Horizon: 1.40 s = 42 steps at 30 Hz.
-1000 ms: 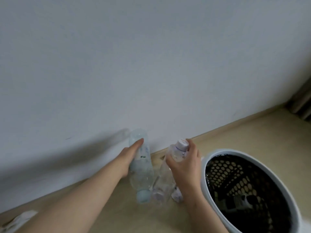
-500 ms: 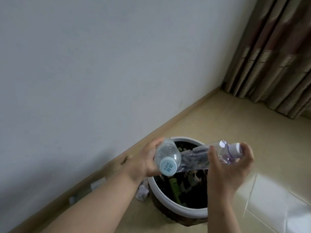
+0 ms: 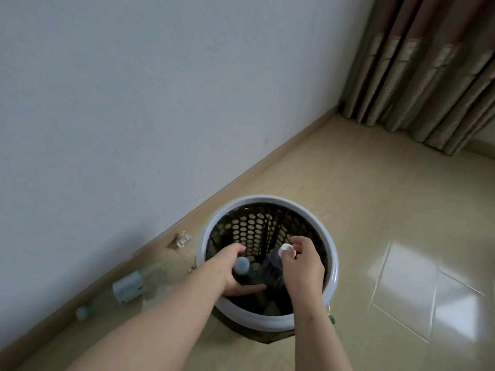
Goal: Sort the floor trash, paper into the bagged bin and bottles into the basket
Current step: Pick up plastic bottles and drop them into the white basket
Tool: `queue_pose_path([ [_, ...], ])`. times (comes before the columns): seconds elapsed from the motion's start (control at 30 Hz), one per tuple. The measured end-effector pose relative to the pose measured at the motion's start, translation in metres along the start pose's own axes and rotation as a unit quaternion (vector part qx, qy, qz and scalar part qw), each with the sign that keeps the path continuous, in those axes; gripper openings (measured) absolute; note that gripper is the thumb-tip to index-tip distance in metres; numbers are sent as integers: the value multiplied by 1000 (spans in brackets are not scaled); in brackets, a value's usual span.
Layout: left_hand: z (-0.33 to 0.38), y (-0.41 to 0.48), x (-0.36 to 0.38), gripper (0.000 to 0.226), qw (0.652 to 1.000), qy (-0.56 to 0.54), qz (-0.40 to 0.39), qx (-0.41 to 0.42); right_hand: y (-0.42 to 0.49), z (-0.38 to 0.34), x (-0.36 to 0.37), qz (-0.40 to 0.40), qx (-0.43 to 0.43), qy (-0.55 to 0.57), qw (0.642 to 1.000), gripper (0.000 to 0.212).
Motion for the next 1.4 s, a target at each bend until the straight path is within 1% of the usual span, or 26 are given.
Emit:
queue_pose_path([
  [0.03, 0, 2, -1, 52, 1000, -1, 10, 0, 2, 1, 1, -3, 6, -10, 1000, 32],
  [0.13, 5, 2, 4, 48, 1000, 14, 1, 11, 8, -1, 4, -10, 8, -27, 1000, 33],
  [0.2, 12, -1, 5, 45, 999, 39, 4, 38, 10, -4, 8, -15, 7, -28, 999, 32],
  [0.27, 21, -6, 0, 47, 992, 83, 35, 86, 9, -8, 15, -22, 7, -23, 999, 30],
  [0.33, 33, -10, -6, 39, 979, 120, 61, 156, 7, -12, 24, -35, 2, -21, 999, 28],
  [0.43, 49, -22, -17, 10, 952, 150, 67, 260, 2, -20, 45, -67, -15, -14, 998, 22],
  [0.47, 54, -28, -25, 5, 942, 149, 75, 290, -2, -24, 55, -84, -24, -15, 996, 20],
  [0.57, 63, -43, -52, 8, 914, 153, 118, 357, -16, -37, 82, -122, -60, -25, 990, 16],
  [0.73, 69, -56, -124, 13, 878, 135, 215, 406, -52, -60, 140, -165, -124, -36, 978, 21],
  [0.8, 67, -57, -159, 14, 872, 124, 247, 404, -73, -61, 177, -213, -150, -37, 965, 21],
  [0.9, 59, -49, -200, 19, 869, 118, 283, 389, -107, -44, 229, -311, -183, -69, 930, 21],
  [0.97, 47, -39, -225, 20, 866, 102, 312, 377, -127, -9, 255, -370, -162, -104, 909, 24],
  [1.03, 28, -22, -247, 19, 869, 95, 332, 355, -137, 33, 269, -401, -115, -155, 895, 29],
  [1.13, -7, 15, -271, 11, 886, 123, 340, 290, -130, 80, 277, -384, -63, -215, 896, 32],
  [1.2, -29, 39, -286, 7, 893, 149, 342, 251, -123, 99, 279, -365, -89, -264, 889, 33],
  [1.3, -46, 63, -303, 7, 898, 193, 324, 227, -103, 115, 275, -312, -140, -319, 884, 35],
  [1.4, -60, 77, -319, 6, 895, 172, 344, 224, -78, 119, 273, -234, -161, -352, 892, 37],
])
Point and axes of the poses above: each hand's wrist, its own y-axis towards the middle knuckle, its own x-axis out of the palm, z = x × y, the point moved 6 cm from there along y, towards the middle knuckle, and after that the axes turned 9 degrees about y, right-handed, at the moved point
